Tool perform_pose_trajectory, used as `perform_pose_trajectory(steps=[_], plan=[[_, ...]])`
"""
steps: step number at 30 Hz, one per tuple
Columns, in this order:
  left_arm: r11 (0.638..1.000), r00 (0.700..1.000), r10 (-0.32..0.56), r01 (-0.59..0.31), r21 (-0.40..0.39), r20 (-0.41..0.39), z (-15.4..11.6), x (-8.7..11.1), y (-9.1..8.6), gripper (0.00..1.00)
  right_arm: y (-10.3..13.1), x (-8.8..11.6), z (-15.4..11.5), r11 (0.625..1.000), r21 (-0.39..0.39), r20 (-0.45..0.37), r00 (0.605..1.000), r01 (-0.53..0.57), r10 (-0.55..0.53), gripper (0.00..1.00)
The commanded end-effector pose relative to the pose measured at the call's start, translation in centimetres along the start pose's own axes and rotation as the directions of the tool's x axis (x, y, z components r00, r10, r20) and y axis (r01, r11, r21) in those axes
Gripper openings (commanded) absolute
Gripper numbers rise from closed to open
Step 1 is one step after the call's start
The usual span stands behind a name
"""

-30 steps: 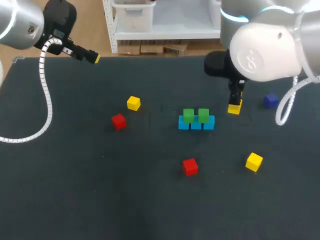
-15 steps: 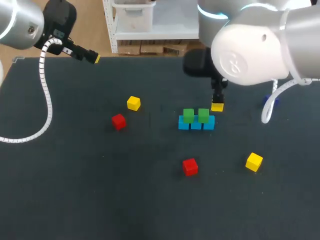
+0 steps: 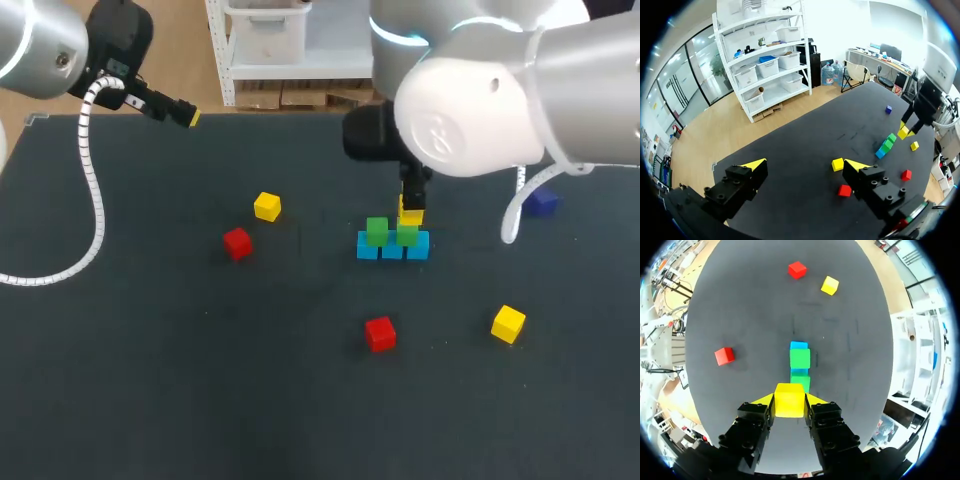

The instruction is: Place the blue cubes, place green cubes on the blue cubes, place the yellow cubes on the green cubes, then place the red cubes on the yellow cubes, and place purple cube on the red cubes.

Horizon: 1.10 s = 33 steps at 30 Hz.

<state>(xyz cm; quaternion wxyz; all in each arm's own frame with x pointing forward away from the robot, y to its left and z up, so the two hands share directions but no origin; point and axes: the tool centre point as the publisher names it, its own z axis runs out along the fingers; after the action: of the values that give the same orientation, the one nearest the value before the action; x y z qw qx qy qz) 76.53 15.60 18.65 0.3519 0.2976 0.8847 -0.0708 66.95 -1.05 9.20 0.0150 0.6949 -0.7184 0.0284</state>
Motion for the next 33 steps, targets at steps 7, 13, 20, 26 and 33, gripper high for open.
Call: perform_pose_trajectory(steps=[7,13,20,26,33], plan=[[1.000,1.000,0.002,-0.002,0.004,0.004,0.0,0.1,0.1,1.00,-1.1,-1.2,0.4,1.000,-0.024,-0.006,1.000,0.018,-0.018,0.00],[1.000,1.000,0.002,-0.002,0.004,0.004,0.0,0.1,0.1,1.00,-1.0,-1.5,0.9,0.999,-0.036,-0.001,1.000,0.022,-0.022,0.00],[1.000,1.000,0.002,-0.002,0.004,0.004,0.0,0.1,0.1,1.00,-1.2,-1.7,1.4,0.999,-0.046,0.004,1.000,0.027,-0.027,0.00],[1.000,1.000,0.002,-0.002,0.004,0.004,0.0,0.1,0.1,1.00,-1.5,-1.9,1.8,0.998,-0.054,0.003,1.000,0.029,-0.029,0.00],[1.000,1.000,0.002,-0.002,0.004,0.004,0.0,0.1,0.1,1.00,-1.8,-1.9,2.3,0.997,-0.065,-0.002,1.000,0.030,-0.030,0.00]])
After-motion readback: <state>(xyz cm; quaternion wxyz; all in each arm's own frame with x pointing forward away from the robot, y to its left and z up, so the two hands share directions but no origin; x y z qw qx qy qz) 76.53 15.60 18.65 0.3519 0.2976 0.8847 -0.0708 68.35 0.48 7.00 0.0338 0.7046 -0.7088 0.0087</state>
